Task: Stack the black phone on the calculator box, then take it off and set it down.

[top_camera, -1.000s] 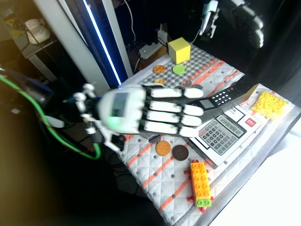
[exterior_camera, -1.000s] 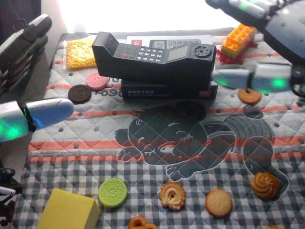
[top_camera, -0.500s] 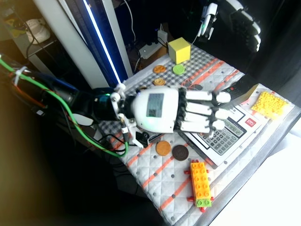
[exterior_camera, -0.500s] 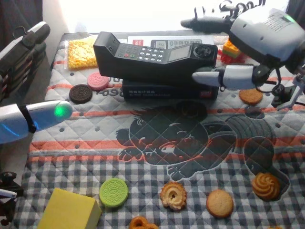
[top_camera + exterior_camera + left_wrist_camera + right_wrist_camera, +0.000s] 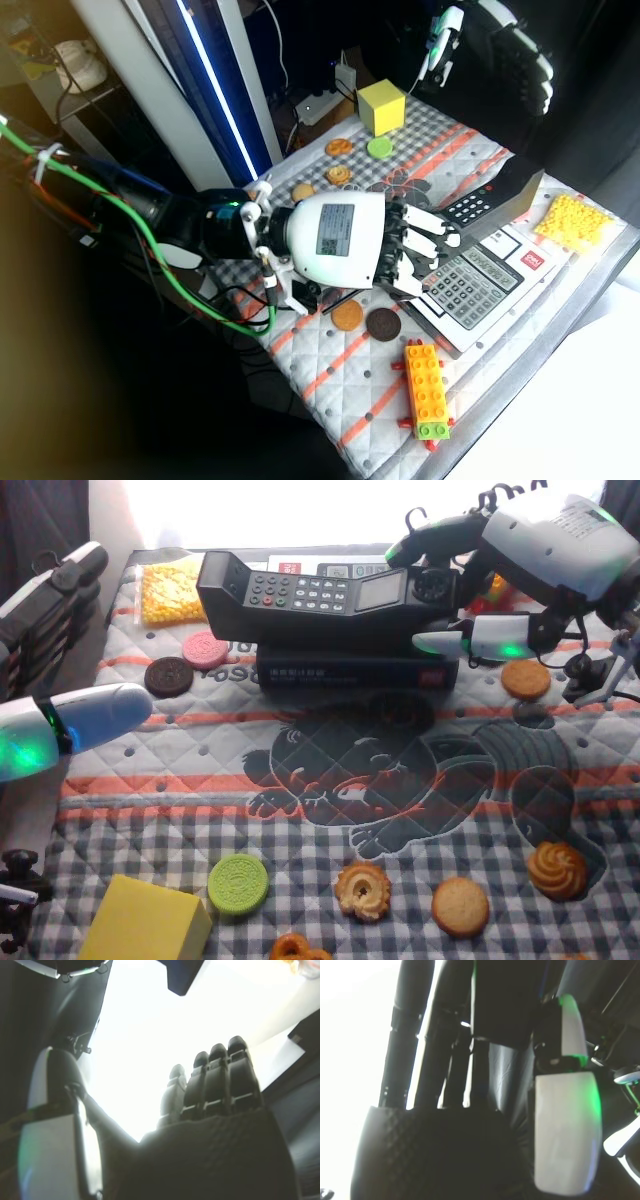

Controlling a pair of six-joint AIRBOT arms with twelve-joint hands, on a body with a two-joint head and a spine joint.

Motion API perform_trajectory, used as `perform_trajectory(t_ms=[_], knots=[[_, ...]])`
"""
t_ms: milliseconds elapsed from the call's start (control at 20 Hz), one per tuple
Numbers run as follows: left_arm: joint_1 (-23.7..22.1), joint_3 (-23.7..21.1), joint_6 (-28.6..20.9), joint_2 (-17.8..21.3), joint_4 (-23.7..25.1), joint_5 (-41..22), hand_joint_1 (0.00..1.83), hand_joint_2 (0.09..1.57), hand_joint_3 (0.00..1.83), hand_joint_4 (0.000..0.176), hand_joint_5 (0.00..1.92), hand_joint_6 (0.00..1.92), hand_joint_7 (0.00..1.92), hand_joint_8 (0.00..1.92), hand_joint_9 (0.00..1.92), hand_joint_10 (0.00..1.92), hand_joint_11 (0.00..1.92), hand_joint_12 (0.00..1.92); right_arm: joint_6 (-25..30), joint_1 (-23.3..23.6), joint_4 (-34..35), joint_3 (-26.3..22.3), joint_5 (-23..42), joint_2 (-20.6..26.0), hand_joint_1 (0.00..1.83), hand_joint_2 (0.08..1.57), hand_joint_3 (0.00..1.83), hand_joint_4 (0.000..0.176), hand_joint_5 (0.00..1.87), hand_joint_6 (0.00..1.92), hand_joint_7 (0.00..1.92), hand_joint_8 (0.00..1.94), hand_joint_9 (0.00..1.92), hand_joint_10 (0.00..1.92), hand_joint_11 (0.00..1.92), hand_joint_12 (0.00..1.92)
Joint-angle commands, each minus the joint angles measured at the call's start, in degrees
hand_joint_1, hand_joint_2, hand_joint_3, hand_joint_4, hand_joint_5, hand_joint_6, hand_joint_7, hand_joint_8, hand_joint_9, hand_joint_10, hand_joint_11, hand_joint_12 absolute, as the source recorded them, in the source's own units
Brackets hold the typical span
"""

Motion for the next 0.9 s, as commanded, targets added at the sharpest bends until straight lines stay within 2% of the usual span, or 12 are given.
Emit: perform_trajectory(t_ms=[0,100,200,250,300,450,500,550,700,750,800,850], knots=[[-0.3,0.4,-0.7,0.1,0.0,-7.1,0.69,0.91,0.00,0.161,0.00,0.00,0.00,0.00,0.00,0.00,0.00,0.00,1.3,0.7,-0.3,0.2,6.7,0.5,1.27,1.09,0.00,0.000,0.93,0.87,1.17,0.85,1.41,0.04,1.06,0.86],[-0.2,0.4,-0.9,0.2,0.0,-7.3,0.70,0.90,0.00,0.164,0.00,0.00,0.00,0.00,0.00,0.00,0.00,0.00,5.2,0.7,-1.8,0.2,9.1,1.2,1.28,1.07,0.00,0.000,0.97,0.81,1.21,0.78,1.42,0.03,1.08,0.84],[0.1,0.4,-1.6,0.3,0.0,-7.9,0.68,0.88,0.00,0.122,0.00,0.00,0.00,0.00,0.00,0.00,0.00,0.00,8.4,0.3,-3.0,-0.5,12.0,2.6,1.28,1.07,0.00,0.000,0.97,0.81,1.22,0.76,1.45,0.02,1.19,0.64],[0.2,0.3,-1.8,0.4,0.0,-8.3,0.69,0.86,0.00,0.086,0.00,0.00,0.01,0.00,0.00,0.00,0.01,0.00,8.4,-0.1,-3.1,-1.3,13.0,3.5,1.28,1.07,0.00,0.000,0.98,0.77,1.19,0.82,1.50,0.03,1.21,0.72],[0.6,0.2,-2.3,0.7,0.0,-8.9,0.70,0.86,0.00,0.074,0.00,0.00,0.00,0.00,0.00,0.00,0.02,0.01,8.5,-0.9,-3.2,-2.4,15.2,4.9,1.28,1.08,0.00,0.000,0.97,0.77,1.18,0.85,1.51,0.03,1.19,0.81],[1.8,-0.5,-2.5,1.8,-0.5,-10.8,0.70,0.86,0.00,0.138,0.00,0.00,0.01,0.00,0.00,0.00,0.02,0.01,8.5,-3.1,-3.5,-5.3,21.3,8.5,1.28,1.08,0.00,0.000,0.97,0.80,1.17,0.86,1.47,0.01,1.14,0.74],[2.4,-1.0,-2.5,2.4,-0.6,-11.7,0.73,0.87,0.00,0.168,0.00,0.00,0.03,0.01,0.01,0.00,0.02,0.01,8.5,-4.4,-3.7,-6.9,24.1,10.3,1.28,1.08,0.00,0.000,0.97,0.81,1.17,0.85,1.46,0.00,1.13,0.77],[2.7,-1.2,-2.6,2.6,-0.6,-12.3,0.75,0.90,0.01,0.174,0.00,0.00,0.03,0.01,0.00,0.00,0.01,0.00,8.5,-5.3,-3.9,-7.8,25.5,11.3,1.28,1.08,0.00,0.000,0.99,0.76,1.15,0.90,1.43,0.01,1.02,0.91],[3.9,-1.5,-4.0,3.1,-0.6,-14.1,0.73,0.91,0.01,0.176,0.00,0.00,0.02,0.00,0.00,0.00,0.00,0.00,8.4,-10.1,-4.9,-10.5,29.0,15.0,1.27,1.10,0.00,0.000,0.94,0.80,1.12,0.96,1.44,0.01,1.03,0.96],[4.4,-1.8,-4.2,3.6,-0.6,-14.3,0.72,0.91,0.01,0.176,0.00,0.00,0.03,0.01,0.00,0.00,0.01,0.01,8.4,-11.9,-4.9,-11.3,29.2,16.2,1.27,1.10,0.00,0.000,1.01,0.66,1.07,1.08,1.47,0.04,0.86,1.28],[4.9,-2.1,-4.2,4.0,-0.6,-14.5,0.72,0.91,0.01,0.176,0.00,0.00,0.03,0.00,0.00,0.00,0.00,0.00,8.4,-13.3,-5.0,-11.8,29.2,17.1,1.27,1.11,0.00,0.000,0.97,0.72,1.07,1.07,1.47,0.05,0.90,1.30],[5.4,-2.4,-4.2,4.3,-0.8,-14.7,0.71,0.91,0.00,0.176,0.00,0.00,0.03,0.00,0.00,0.00,0.00,0.00,8.4,-14.3,-5.0,-12.3,29.2,18.1,1.27,1.11,0.00,0.000,0.92,0.83,1.11,0.98,1.48,0.06,0.98,1.19]])
